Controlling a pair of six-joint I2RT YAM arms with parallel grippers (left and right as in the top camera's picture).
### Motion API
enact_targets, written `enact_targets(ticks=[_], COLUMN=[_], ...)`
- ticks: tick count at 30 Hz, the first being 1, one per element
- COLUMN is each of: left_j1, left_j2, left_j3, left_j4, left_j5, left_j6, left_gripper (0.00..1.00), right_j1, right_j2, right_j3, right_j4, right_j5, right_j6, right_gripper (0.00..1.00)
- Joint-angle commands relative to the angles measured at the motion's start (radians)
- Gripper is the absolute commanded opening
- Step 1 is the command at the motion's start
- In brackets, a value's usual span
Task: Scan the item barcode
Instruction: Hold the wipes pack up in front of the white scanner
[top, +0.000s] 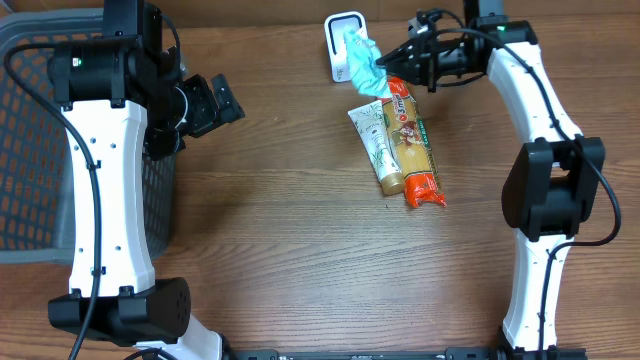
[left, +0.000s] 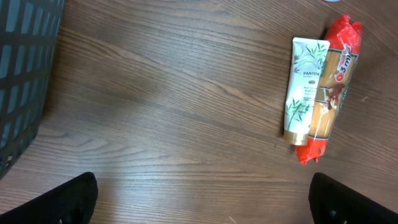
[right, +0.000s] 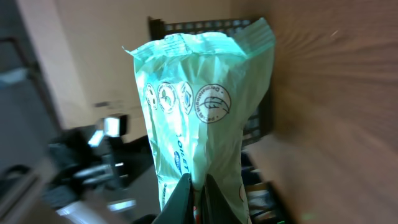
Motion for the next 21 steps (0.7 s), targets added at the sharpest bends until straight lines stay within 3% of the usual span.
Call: enact_targets(ticks=[1, 8, 13, 21], left_j1=[-0.006, -0.006, -0.006, -0.006], left_j2=[-0.003, -0.003, -0.003, -0.003], left_j3=[-0.003, -0.003, -0.003, -0.003], left_j4=[0.001, 0.001, 0.001, 0.001], left_j5=[-0.005, -0.005, -0.005, -0.005], left_j6=[0.019, 0.019, 0.019, 0.019], left_gripper=[1.00, 0.99, 1.00, 1.00], right_j1=[-0.007, -0.004, -0.003, -0.002], right_j2=[-0.005, -0.005, -0.005, -0.005], right_j3=[0.024, 0.024, 0.024, 0.024], right_j4=[0.005, 0.111, 0.287, 0.376], right_j5=[-0.137, -0.137, -0.132, 0.031], right_j6=[0.142, 0.345, 0.476, 0.502], right_gripper=[0.04, 0.04, 0.04, 0.04])
